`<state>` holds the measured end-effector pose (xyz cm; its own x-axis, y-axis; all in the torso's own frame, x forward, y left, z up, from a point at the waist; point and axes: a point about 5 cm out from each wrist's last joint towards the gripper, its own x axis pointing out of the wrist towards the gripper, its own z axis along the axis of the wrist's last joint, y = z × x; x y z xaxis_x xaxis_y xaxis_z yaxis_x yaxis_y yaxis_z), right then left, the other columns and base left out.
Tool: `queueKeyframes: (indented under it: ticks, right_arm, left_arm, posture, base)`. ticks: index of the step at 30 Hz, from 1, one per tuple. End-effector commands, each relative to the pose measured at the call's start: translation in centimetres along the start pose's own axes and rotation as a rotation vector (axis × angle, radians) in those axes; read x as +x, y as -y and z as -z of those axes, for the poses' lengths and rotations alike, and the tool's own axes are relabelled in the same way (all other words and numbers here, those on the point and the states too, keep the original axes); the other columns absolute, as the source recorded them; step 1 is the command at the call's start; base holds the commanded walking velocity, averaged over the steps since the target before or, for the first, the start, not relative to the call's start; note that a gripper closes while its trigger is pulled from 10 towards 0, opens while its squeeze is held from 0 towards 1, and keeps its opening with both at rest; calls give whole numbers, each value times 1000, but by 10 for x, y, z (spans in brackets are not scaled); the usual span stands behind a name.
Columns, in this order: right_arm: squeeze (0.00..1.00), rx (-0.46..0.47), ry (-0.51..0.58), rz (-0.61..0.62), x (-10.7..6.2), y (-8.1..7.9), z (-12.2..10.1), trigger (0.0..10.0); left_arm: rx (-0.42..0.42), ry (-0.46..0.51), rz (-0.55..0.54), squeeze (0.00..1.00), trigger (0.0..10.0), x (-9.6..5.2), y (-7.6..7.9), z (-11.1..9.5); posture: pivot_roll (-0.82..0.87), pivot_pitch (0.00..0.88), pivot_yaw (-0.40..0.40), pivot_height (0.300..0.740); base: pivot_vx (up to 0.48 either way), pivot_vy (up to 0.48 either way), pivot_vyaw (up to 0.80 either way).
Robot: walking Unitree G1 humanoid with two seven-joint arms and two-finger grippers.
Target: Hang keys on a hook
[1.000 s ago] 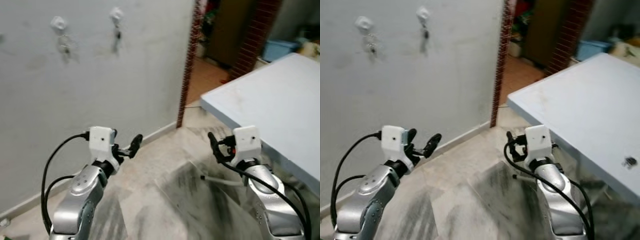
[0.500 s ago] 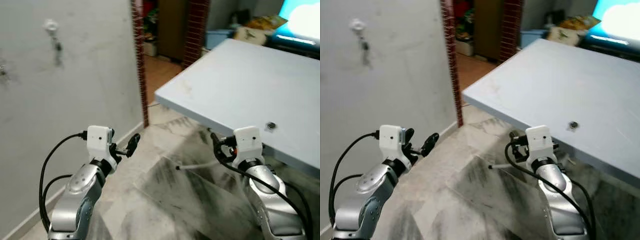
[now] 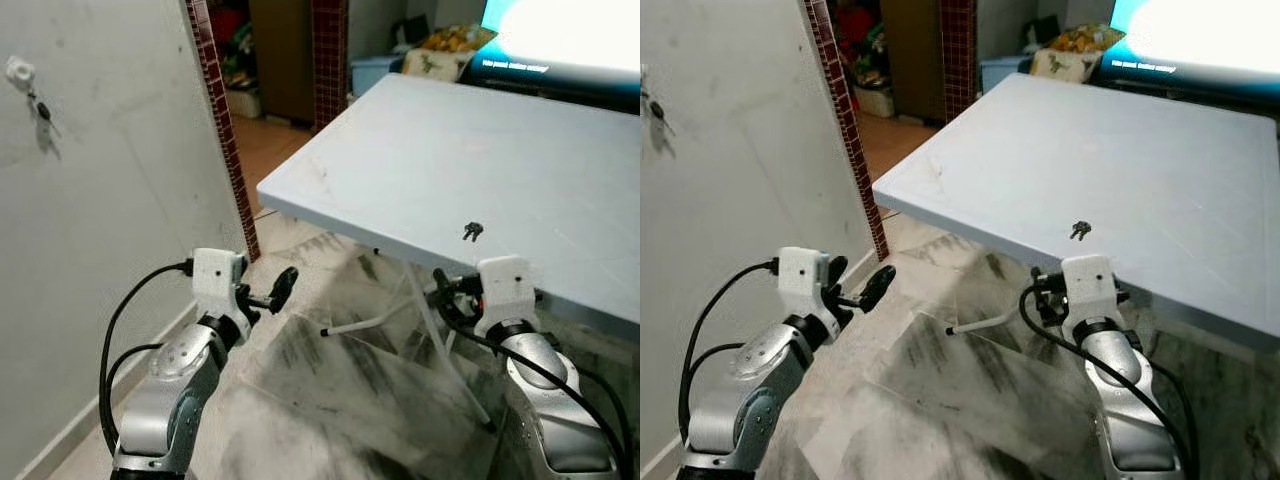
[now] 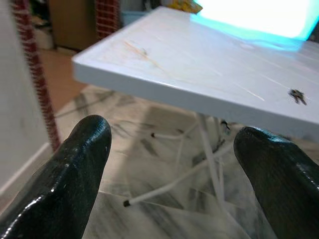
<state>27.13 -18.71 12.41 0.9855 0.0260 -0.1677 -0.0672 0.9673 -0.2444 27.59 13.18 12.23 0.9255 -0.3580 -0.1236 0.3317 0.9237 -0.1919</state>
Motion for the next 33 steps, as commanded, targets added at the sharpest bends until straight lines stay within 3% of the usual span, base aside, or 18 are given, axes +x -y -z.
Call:
queueKeyframes:
  ticks: [1,11,21,33]
  right_arm:
    - [0,6,22,-23,1,-7,-5,10000]
    - [0,9,24,-12,2,-7,-6,10000]
    - [0,0,15,5,1,-5,-5,10000]
    - [0,-14,3,30,-1,-2,-4,10000]
  left_arm:
    - [9,-10,-27,0,10000,-3,-9,0]
    - [12,-15,-29,0,10000,-2,-9,0]
    - [15,-26,-14,0,10000,-2,-6,2]
    - [6,-5,32,0,10000,2,0,-2]
  posture:
    - [-23,0,56,740]
    - [-23,9,59,740]
    - [-25,11,63,740]
    - [-43,34,60,740]
  base:
    - [0,412,0]
    - [0,407,0]
    - [0,0,0]
    - [0,0,-800]
